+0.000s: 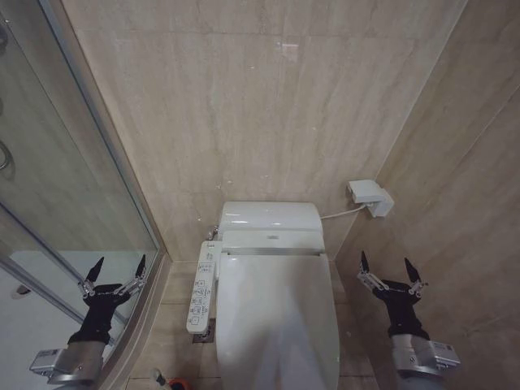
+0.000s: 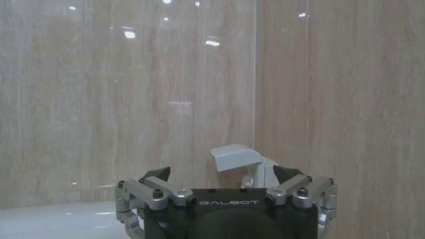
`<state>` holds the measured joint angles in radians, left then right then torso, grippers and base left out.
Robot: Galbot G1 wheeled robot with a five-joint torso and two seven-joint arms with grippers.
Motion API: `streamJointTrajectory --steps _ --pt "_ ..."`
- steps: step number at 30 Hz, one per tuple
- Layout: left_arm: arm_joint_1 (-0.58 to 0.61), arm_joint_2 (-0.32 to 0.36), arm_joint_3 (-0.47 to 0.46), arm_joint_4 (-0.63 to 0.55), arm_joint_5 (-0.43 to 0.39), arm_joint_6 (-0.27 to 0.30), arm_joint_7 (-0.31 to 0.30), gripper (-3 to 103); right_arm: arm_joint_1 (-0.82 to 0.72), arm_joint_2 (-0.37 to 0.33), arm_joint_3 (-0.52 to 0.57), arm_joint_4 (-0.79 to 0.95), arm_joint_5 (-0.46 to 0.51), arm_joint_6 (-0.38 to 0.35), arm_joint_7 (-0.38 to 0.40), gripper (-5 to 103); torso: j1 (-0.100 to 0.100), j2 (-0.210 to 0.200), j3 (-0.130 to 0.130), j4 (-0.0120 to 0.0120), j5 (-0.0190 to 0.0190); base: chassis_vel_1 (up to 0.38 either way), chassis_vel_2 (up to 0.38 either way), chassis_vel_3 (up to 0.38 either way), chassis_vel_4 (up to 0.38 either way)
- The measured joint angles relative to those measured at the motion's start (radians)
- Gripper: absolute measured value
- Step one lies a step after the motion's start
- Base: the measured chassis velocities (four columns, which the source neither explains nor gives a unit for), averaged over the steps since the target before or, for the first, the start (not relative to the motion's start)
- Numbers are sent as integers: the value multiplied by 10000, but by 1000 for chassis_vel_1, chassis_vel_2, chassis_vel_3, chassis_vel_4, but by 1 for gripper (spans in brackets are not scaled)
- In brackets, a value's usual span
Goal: Open the toilet lid, clean the toilet bowl with a toilet brush, close the toilet lid, and flush.
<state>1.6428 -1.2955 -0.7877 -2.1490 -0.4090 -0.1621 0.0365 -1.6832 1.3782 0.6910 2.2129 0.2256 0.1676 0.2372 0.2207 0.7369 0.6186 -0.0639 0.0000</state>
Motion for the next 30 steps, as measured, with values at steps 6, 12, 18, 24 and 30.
streamJointTrajectory --steps 6,12,18,24,30 --pt "51 -47 -107 -54 -10 101 418 100 0 0 0 0 0 0 0 100 0 0 0 -1 0 0 0 0 0" --pt "154 114 -173 -305 -321 336 579 100 0 0 0 0 0 0 0 100 0 -1 0 0 0 0 0 0 0" --pt "-152 250 -112 -736 -640 924 382 100 0 0 0 0 0 0 0 100 0 -1 0 -2 0 0 0 0 0" --pt "-115 171 38 -813 -515 958 372 100 0 0 0 0 0 0 0 100 0 -2 0 0 0 0 0 0 0" --pt "-24 180 32 -856 -438 825 412 100 0 0 0 0 0 0 0 100 0 -2 0 0 0 0 0 0 0"
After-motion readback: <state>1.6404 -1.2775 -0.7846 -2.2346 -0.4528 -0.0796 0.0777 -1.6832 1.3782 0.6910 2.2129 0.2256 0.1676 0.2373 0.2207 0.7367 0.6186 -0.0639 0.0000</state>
